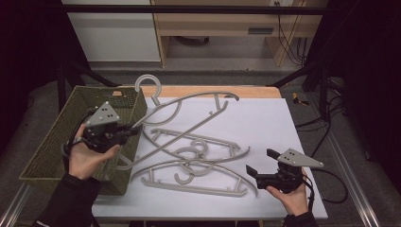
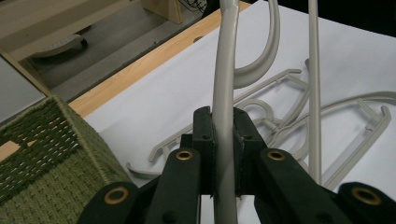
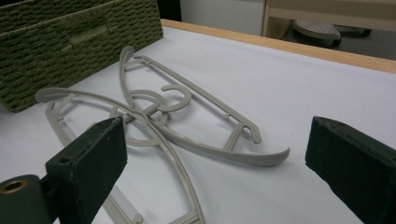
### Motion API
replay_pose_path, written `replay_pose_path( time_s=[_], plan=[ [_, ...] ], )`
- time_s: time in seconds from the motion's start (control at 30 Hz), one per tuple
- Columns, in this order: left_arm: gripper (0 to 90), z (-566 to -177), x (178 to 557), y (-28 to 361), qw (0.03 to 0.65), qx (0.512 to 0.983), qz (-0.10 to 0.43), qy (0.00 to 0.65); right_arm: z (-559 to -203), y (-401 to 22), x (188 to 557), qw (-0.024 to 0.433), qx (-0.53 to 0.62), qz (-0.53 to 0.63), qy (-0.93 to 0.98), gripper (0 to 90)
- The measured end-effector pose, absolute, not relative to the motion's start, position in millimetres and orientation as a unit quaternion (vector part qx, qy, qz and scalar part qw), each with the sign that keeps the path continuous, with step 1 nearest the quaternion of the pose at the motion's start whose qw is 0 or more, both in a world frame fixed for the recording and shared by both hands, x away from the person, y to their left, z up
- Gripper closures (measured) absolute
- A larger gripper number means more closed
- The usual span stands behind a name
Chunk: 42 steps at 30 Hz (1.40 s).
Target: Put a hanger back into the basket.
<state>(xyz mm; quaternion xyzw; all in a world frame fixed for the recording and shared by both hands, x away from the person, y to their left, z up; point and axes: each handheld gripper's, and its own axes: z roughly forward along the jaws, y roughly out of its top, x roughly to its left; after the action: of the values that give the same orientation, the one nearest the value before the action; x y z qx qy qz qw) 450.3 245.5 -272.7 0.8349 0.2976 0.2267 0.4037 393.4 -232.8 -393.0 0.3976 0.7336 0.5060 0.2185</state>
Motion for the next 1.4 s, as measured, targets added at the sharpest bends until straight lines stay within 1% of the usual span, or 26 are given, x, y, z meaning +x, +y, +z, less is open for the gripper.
replay_pose_path(
  time_s=[0.23, 0.47, 0.67, 1.0, 1.3, 1.4],
  plan=[
    [82.7, -261, 466, 269, 0.411, 0.827, 0.225, 0.309, -394, -237, 393, 0.217, 0.403, 0.506, 0.731, 5.5],
    [82.6, -254, 479, 300, 0.403, 0.823, 0.241, 0.320, -393, -238, 393, 0.225, 0.407, 0.506, 0.727, 5.2],
    [82.6, -258, 486, 325, 0.400, 0.816, 0.251, 0.333, -393, -241, 392, 0.225, 0.412, 0.507, 0.723, 4.9],
    [82.5, -269, 493, 362, 0.373, 0.814, 0.263, 0.359, -395, -239, 394, 0.220, 0.410, 0.503, 0.728, 4.6],
    [82.5, -282, 496, 391, 0.375, 0.805, 0.268, 0.374, -394, -240, 393, 0.222, 0.409, 0.504, 0.728, 4.5],
    [82.5, -291, 496, 406, 0.374, 0.797, 0.270, 0.389, -395, -239, 394, 0.219, 0.409, 0.504, 0.728, 4.4]
  ],
)
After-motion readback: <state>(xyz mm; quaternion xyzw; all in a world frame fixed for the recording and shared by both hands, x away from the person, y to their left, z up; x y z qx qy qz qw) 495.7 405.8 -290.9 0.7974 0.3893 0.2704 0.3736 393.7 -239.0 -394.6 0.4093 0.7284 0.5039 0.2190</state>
